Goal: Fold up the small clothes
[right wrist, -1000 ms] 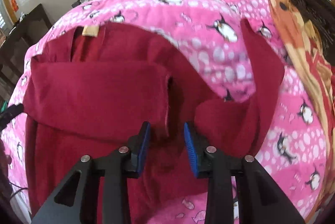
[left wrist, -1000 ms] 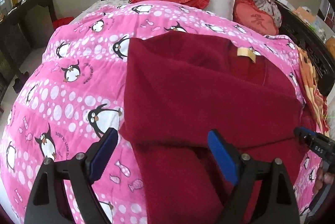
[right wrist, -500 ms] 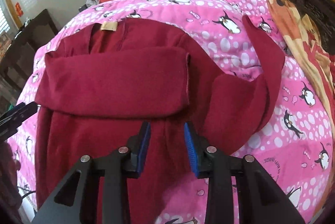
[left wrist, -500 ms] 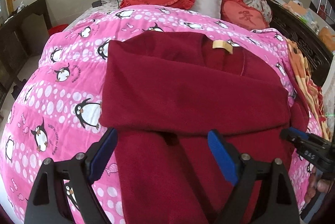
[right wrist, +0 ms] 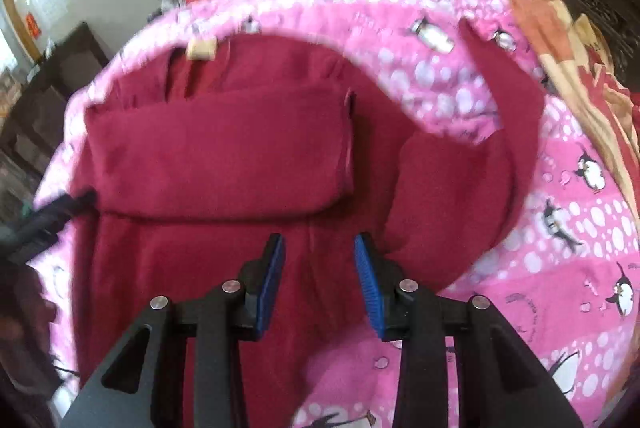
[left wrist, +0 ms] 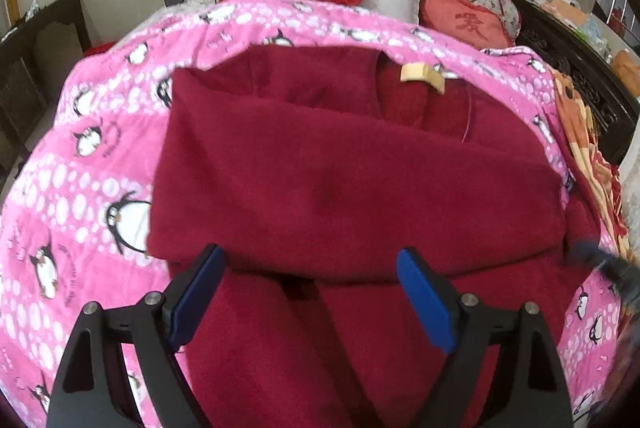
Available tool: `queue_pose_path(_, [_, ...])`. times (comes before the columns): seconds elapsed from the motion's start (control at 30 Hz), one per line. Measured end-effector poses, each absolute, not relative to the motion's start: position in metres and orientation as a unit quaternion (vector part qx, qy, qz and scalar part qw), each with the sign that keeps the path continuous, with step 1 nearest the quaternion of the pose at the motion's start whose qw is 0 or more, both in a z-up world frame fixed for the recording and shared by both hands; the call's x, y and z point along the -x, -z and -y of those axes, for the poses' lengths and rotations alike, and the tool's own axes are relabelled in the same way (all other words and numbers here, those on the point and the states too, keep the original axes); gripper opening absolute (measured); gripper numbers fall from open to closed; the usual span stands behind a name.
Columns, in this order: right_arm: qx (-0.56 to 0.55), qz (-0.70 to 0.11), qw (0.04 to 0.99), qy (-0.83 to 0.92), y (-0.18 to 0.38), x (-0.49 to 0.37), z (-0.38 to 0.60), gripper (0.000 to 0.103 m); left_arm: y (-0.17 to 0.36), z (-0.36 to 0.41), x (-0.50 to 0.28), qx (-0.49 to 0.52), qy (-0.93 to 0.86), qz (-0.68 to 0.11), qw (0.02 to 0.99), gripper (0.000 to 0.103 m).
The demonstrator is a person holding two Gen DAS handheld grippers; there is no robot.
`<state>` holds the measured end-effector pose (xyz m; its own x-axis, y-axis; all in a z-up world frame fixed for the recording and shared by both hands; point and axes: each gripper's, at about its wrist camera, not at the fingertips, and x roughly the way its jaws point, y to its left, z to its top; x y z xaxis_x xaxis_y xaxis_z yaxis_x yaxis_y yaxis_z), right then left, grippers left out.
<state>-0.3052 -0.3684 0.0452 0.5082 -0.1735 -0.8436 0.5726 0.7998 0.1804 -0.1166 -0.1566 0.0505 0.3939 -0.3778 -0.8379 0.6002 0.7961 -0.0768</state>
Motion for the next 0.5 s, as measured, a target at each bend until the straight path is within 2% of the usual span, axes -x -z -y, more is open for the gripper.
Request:
queue_pose_path(0.1, [-0.239, -0.401, 0.853, 0.233, -0.073, 0.314, 0.387, 0.012, -0.041, 0.162, 0.116, -0.132, 0.293, -0.467, 0.824, 0.091])
queue_pose_path(0.23, [-0.202, -0.384, 0.851, 0.297, -0.097, 0.301, 0.430, 0.024, -0.033, 0.161, 0.117, -0.136, 0.295, -0.468, 0.822, 0.092])
queue_pose_path(0.5, [-0.207, -0.455, 0.791, 0.353, -0.049, 0.258, 0.526, 0.025, -0.030, 0.160, 0.114, -0.135, 0.301, -0.474, 0.816, 0.093])
